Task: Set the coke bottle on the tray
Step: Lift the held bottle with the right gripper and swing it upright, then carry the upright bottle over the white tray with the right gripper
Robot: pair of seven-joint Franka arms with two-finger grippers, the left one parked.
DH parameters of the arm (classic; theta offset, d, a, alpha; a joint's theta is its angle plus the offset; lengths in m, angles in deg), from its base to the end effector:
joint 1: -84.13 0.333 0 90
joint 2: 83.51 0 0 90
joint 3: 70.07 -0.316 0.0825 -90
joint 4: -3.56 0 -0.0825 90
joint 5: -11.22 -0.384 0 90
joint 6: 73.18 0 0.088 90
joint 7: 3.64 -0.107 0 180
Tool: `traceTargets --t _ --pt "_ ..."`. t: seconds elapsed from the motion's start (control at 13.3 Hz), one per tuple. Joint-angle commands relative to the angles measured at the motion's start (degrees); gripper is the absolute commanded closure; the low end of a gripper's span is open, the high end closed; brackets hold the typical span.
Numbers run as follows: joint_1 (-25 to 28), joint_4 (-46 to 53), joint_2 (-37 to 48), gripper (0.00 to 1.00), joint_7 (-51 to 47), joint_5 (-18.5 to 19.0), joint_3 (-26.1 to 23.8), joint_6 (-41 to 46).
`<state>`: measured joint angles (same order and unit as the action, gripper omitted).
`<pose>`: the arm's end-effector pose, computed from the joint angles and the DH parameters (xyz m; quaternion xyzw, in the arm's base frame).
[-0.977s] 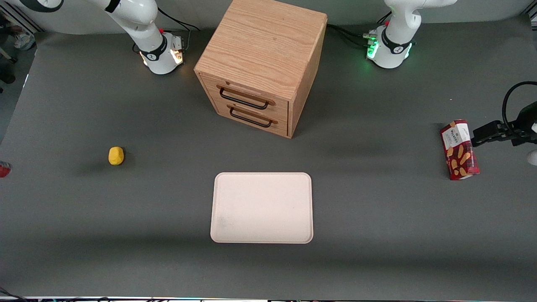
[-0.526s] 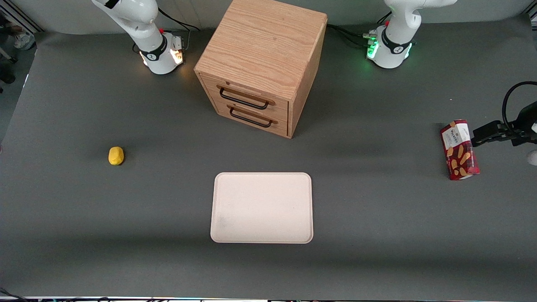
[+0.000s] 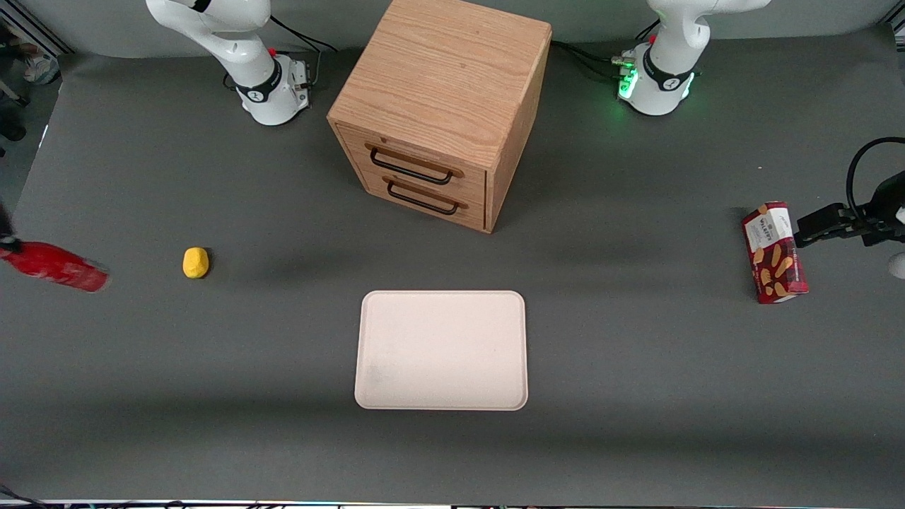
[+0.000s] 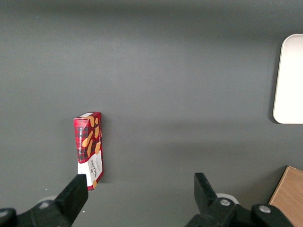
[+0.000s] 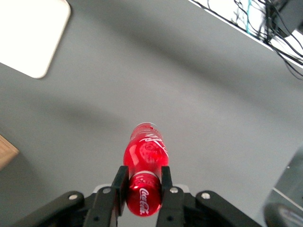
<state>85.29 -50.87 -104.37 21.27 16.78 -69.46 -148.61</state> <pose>0.6283 -0.0044 0.6701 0.9768 0.2085 -0.0091 0.0480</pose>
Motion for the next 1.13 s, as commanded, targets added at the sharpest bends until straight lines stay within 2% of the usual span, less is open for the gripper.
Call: traceTargets --t 0.0,0.3,0.45,0.6,0.83,1.05 --pt "8.9 -1.2 1.3 1.0 -14.0 -1.1 1.5 0.4" --pt "20.3 -0.9 -0.8 1.0 -35.9 -2.2 1.6 -2.0" --pt "23.6 -0.6 -2.1 1.0 -43.3 -3.2 1.5 -4.5" --pt "25.4 -0.5 -3.2 1.0 -49.8 -5.4 1.4 -7.0" --pt "27.5 -0.3 -5.2 1.0 -57.0 -5.6 0.9 -9.2" --pt "27.5 -0.4 -7.7 1.0 -58.6 -6.0 0.7 -11.3"
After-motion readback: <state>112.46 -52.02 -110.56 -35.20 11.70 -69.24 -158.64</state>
